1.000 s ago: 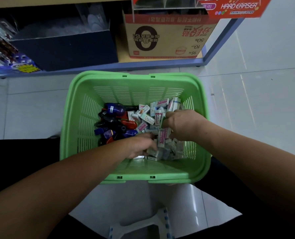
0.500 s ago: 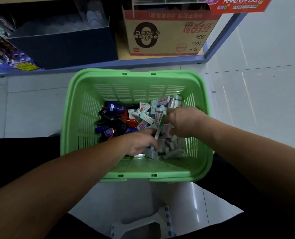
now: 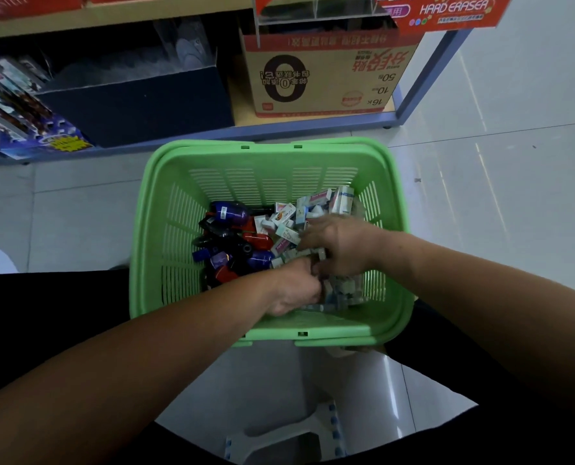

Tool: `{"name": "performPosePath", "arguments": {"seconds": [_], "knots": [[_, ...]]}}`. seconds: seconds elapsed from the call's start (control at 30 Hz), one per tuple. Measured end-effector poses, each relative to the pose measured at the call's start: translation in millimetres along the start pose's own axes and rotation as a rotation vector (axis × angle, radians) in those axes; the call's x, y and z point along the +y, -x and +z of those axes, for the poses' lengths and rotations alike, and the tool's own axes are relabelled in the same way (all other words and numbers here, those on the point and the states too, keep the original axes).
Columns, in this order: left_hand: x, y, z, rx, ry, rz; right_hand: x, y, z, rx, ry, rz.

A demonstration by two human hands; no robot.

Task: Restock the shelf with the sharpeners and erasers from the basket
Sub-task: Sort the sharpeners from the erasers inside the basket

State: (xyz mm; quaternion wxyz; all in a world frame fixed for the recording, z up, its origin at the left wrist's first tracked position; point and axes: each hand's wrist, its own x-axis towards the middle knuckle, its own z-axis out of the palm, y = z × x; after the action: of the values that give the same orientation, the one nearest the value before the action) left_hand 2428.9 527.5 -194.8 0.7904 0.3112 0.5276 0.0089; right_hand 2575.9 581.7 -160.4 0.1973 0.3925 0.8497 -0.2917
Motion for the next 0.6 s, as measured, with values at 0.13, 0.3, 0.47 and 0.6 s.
{"name": "performPosePath", "arguments": {"seconds": [0.13,0.3,0.47,0.6], "knots": [[-8.4,-2.3,-16.3,-0.032,0.022,0.004,0.7,-7.9,24.3,-0.124,0.036,0.054],[-21.1,-15.1,-27.4,0.183,-0.263,0.095,-2.3,-8.4,22.8,-0.151,0.113,0.035],[-32.3,-26.4,-61.4,0.260,-0.767,0.003,-4.4,-5.5,20.0,-0.187,0.137,0.038],[-31.8,-26.4,-75.8,0.199,-1.072,-0.091,-5.3,-3.7,18.3,-0.197,0.132,0.041]]}}
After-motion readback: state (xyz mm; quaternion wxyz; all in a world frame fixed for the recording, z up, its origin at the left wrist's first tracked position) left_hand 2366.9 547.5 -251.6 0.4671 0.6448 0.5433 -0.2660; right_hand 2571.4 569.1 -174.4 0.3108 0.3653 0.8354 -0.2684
